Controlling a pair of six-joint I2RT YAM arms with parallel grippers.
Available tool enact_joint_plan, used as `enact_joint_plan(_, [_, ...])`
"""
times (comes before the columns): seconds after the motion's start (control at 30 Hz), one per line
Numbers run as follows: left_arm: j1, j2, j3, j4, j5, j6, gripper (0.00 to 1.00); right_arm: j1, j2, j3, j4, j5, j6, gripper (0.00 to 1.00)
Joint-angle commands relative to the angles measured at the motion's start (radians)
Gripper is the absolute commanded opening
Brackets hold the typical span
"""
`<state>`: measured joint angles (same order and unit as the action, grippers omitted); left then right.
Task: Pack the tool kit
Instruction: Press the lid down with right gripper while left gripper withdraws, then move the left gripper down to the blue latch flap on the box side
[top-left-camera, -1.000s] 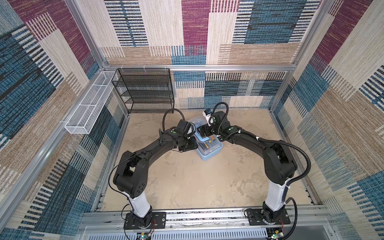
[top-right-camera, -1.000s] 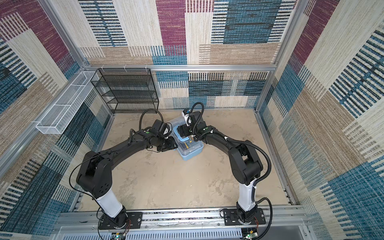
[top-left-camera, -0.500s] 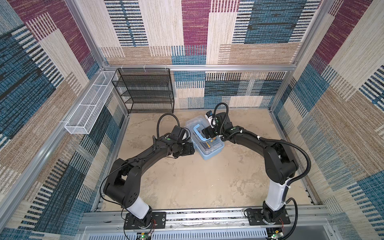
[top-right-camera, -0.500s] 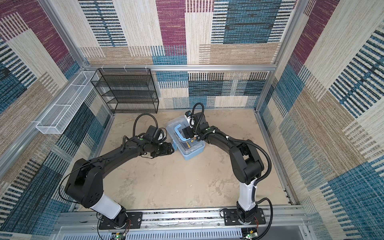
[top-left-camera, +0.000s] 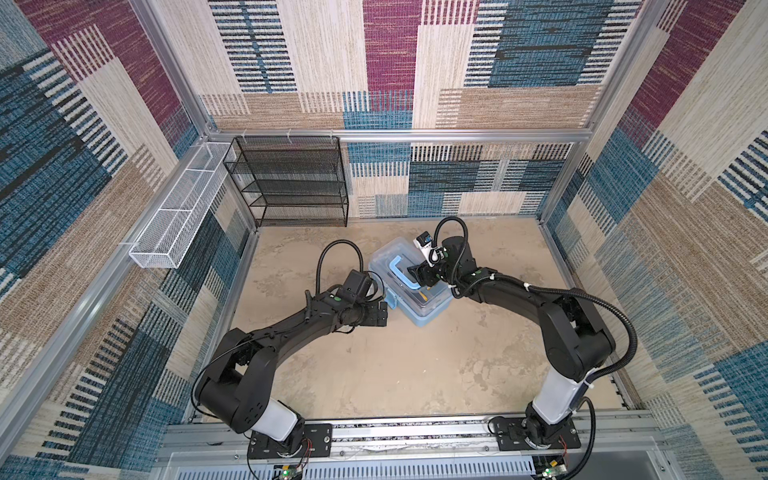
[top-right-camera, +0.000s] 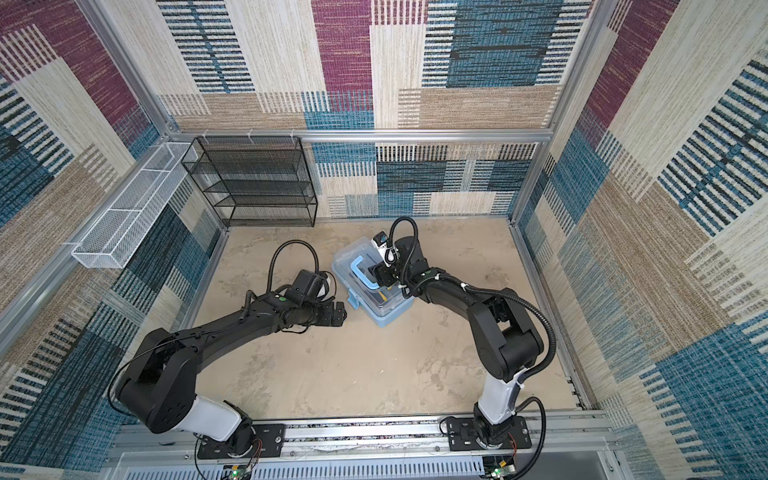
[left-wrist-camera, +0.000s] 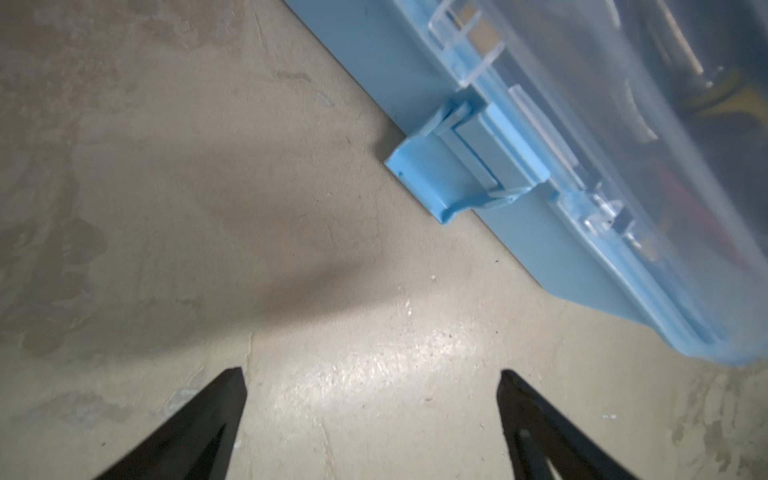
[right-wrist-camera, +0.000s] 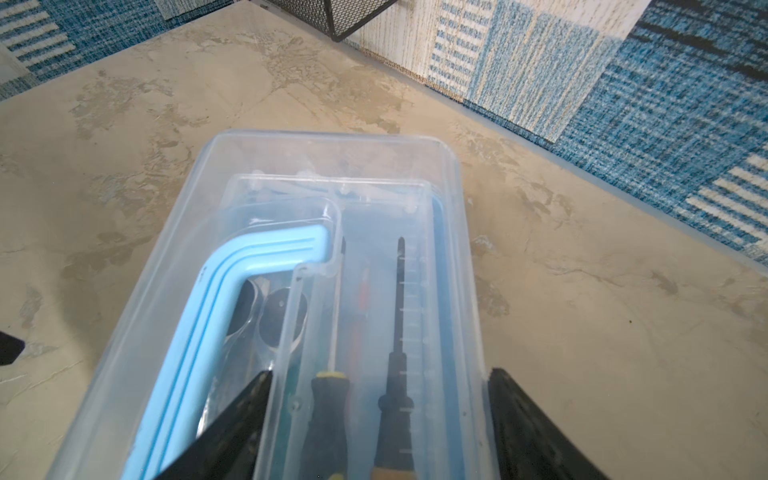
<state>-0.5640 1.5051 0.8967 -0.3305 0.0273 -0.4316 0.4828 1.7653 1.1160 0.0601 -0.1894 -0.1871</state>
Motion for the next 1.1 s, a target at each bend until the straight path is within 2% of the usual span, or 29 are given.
enact_joint_plan(0.0, [-0.027, -0.028, -0.047, 0.111, -0.076, 0.038, 0.99, 0.002, -0.026, -0.054, -0.217, -0.027, 0.033, 0.76])
enact_joint_plan(0.2, [-0.086, -0.074, -0.143, 0.191, -0.165, 0.017, 0.99, 0.004, -0.053, -0.085, -0.262, 0.014, 0.188, 0.75])
enact_joint_plan(0.37, [-0.159, -0.118, -0.202, 0.254, -0.259, 0.044, 0.99, 0.033, -0.113, -0.149, -0.222, 0.012, 0.294, 0.74])
enact_joint_plan(0.6, [-0.23, -0.188, -0.385, 0.498, -0.29, 0.093, 0.99, 0.059, -0.198, -0.242, -0.184, 0.062, 0.379, 0.75])
enact_joint_plan(0.77, [-0.261, -0.211, -0.424, 0.515, -0.339, 0.112, 0.99, 0.073, -0.223, -0.263, -0.181, 0.093, 0.394, 0.75])
enact_joint_plan(1.07, [-0.291, -0.174, -0.417, 0.533, -0.373, 0.096, 1.0, 0.123, -0.17, -0.216, -0.227, 0.183, 0.379, 0.79])
